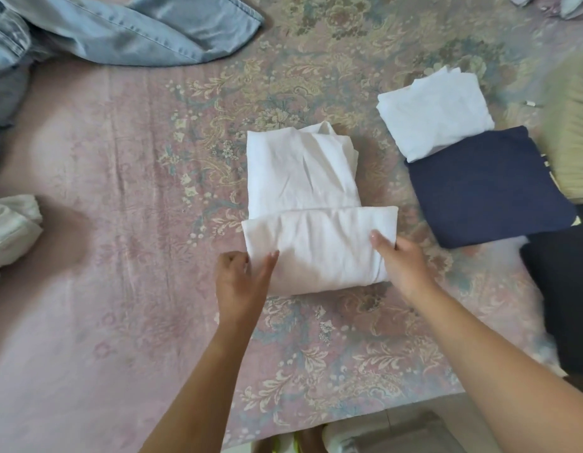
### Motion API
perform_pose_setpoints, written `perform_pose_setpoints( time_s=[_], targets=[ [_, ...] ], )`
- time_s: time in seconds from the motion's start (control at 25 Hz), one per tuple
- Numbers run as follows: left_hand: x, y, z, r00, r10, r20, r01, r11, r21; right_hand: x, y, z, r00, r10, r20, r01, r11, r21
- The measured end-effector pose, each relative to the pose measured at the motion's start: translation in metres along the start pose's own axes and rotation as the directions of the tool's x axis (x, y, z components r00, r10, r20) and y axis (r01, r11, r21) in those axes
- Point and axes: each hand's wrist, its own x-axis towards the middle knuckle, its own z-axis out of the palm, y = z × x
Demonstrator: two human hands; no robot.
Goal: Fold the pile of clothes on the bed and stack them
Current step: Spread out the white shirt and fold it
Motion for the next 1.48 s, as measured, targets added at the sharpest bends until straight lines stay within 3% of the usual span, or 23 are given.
perform_pose_setpoints(
  time_s=[0.08,0.16,0.44,0.6,0.72,0.8,0.84,0.88,0.92,0.96,1.0,1.04,1.08,1.16,1.28,1.36,1.4,1.44,1.48],
  targets=[
    [-0.006,-0.001,0.001,0.999,-0.036,-0.027,0.033,0.994,-0.108,-0.006,-0.005,0.008,0.982,-0.132,-0.137,0.137,0.99,0.024],
    [-0.005,0.003,0.005,0.995,-0.082,-0.058,0.07,0.98,-0.188,-0.004,-0.004,0.019,0.983,-0.125,-0.135,0.135,0.989,0.065],
    [0.02,-0.001,0.02,0.998,-0.047,-0.052,0.049,0.998,0.033,0.02,0.007,0.029,0.983,-0.079,-0.163,0.043,0.977,-0.211],
    [0.009,-0.008,0.013,0.999,-0.013,-0.048,0.013,1.0,-0.005,0.009,0.012,0.03,0.971,-0.125,-0.203,0.1,0.987,-0.129],
    [-0.002,-0.024,0.016,0.991,-0.131,0.039,0.12,0.973,0.199,-0.007,0.029,0.034,0.984,-0.019,-0.178,-0.004,0.992,-0.125],
    [-0.007,-0.036,0.009,0.994,-0.09,0.056,0.073,0.964,0.256,-0.017,0.041,0.03,0.973,-0.036,-0.229,-0.01,0.98,-0.2],
    [-0.01,-0.044,0.003,0.997,0.071,0.018,-0.074,0.958,0.279,-0.023,0.048,0.023,0.95,-0.185,-0.253,0.084,0.928,-0.362],
    [-0.013,-0.054,-0.003,0.952,0.305,0.013,-0.292,0.899,0.326,-0.026,0.057,0.016,0.899,-0.398,-0.185,0.242,0.8,-0.55],
    [-0.018,-0.069,-0.008,0.83,0.553,0.073,-0.529,0.737,0.422,-0.029,0.068,0.008,0.811,-0.585,0.012,0.421,0.568,-0.707],
    [-0.02,-0.084,-0.012,0.67,0.713,0.207,-0.701,0.517,0.491,-0.029,0.08,0.001,0.704,-0.661,0.26,0.565,0.299,-0.769],
    [-0.019,-0.094,-0.014,0.579,0.736,0.351,-0.777,0.369,0.509,-0.027,0.088,-0.004,0.624,-0.637,0.454,0.647,0.094,-0.757],
    [-0.015,-0.1,-0.015,0.537,0.715,0.448,-0.814,0.3,0.498,-0.023,0.092,-0.007,0.575,-0.603,0.554,0.684,-0.018,-0.729],
    [-0.009,-0.101,-0.014,0.522,0.695,0.495,-0.828,0.273,0.49,-0.019,0.089,-0.008,0.565,-0.572,0.595,0.697,-0.055,-0.715],
    [0.003,-0.093,-0.013,0.511,0.71,0.484,-0.828,0.257,0.498,-0.01,0.074,-0.009,0.562,-0.551,0.617,0.716,-0.049,-0.696],
    [0.006,-0.074,-0.025,0.404,0.806,0.433,-0.898,0.258,0.357,-0.004,0.056,-0.02,0.458,-0.555,0.695,0.825,-0.028,-0.565],
    [-0.004,-0.062,-0.044,0.341,0.799,0.496,-0.94,0.305,0.155,-0.016,0.036,-0.029,0.548,-0.416,0.726,0.835,0.22,-0.504],
    [-0.006,-0.052,-0.053,0.37,0.774,0.515,-0.916,0.395,0.064,-0.026,0.017,-0.034,0.636,-0.263,0.726,0.756,0.401,-0.517],
    [-0.004,-0.034,-0.061,0.471,0.721,0.508,-0.829,0.558,-0.024,-0.032,-0.005,-0.035,0.702,-0.142,0.698,0.619,0.606,-0.5],
    [0.002,-0.017,-0.063,0.628,0.618,0.472,-0.651,0.75,-0.116,-0.031,-0.021,-0.034,0.772,-0.163,0.614,0.487,0.772,-0.408]
  ],
)
